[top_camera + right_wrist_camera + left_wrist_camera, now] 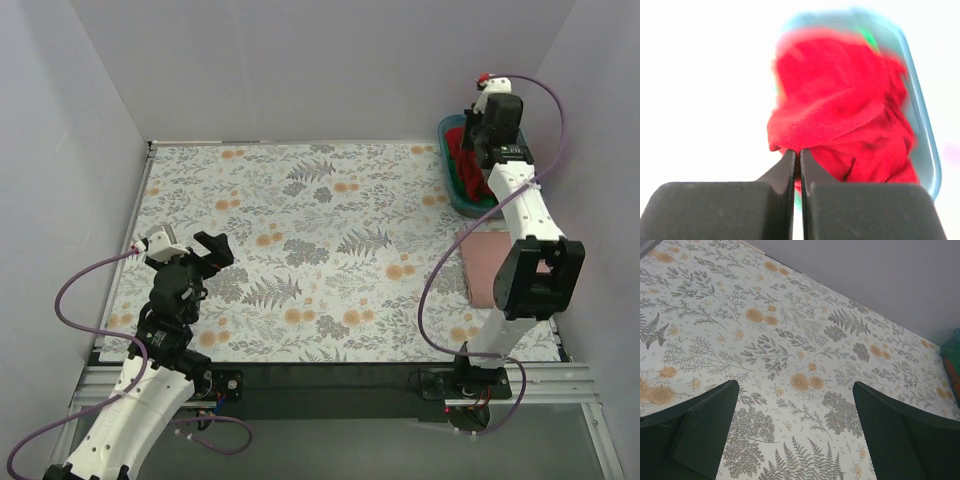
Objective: Fold and stack the t-shirts
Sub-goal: Grab the tshirt from the pile, then move the tshirt to the center of the board
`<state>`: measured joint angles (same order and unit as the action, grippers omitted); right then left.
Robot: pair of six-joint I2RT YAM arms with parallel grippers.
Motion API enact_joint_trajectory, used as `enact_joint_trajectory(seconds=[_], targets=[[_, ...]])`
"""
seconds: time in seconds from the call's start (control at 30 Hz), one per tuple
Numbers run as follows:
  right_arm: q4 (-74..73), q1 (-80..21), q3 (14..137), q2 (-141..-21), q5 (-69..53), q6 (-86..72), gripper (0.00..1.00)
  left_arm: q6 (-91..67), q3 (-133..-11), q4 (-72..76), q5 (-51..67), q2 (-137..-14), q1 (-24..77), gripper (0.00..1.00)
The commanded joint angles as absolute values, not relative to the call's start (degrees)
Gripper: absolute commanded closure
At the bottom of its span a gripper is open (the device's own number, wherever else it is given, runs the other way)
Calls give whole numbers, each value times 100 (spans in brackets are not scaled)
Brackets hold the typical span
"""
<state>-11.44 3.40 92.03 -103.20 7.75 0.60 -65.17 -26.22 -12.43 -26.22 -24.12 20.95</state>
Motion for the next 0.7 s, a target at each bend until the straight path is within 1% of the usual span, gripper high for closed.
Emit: enact_joint_trajectory(seconds=[0.0,0.07,0.1,0.2,0.27,0.37,0.47,0.6,0.63,0.67], targets=[[-694,-708,9632,-9265,265,457,99,-6451,-2821,-1292,-2566,-2373,2039,2],[-694,-1105,9913,-8957,45,562,99,-6451,-2821,-1301,-2558,-2329,2022,2],[-651,-1464,10001,-8860,-217,623,99,-6451,-2821,-1292,-2558,-2312,2013,2],[-537,-1984,10248,-8596,-1035,511,99,-6451,-2795,-1318,-2566,-2241,2021,2],[-195,-2144,10266,-8403,-1762,309,99,-6451,-2769,-1310,-2566,-2224,2021,2],[454,-2390,10091,-8157,-2240,44,99,-6434,-2786,-1318,-2531,-2267,2013,2],[852,-2487,9380,-7946,-2268,-307,99,-6425,-2804,-1318,-2496,-2311,2013,2],[826,-2487,8291,-7849,-2311,-737,99,-6425,-2769,-1318,-2365,-2364,2013,2],[817,-2487,7775,-7840,-2303,-869,99,-6425,-2769,-1318,-2338,-2382,2013,2],[817,-2487,7517,-7840,-2277,-1175,99,-6416,-2769,-1310,-2286,-2417,2013,2]])
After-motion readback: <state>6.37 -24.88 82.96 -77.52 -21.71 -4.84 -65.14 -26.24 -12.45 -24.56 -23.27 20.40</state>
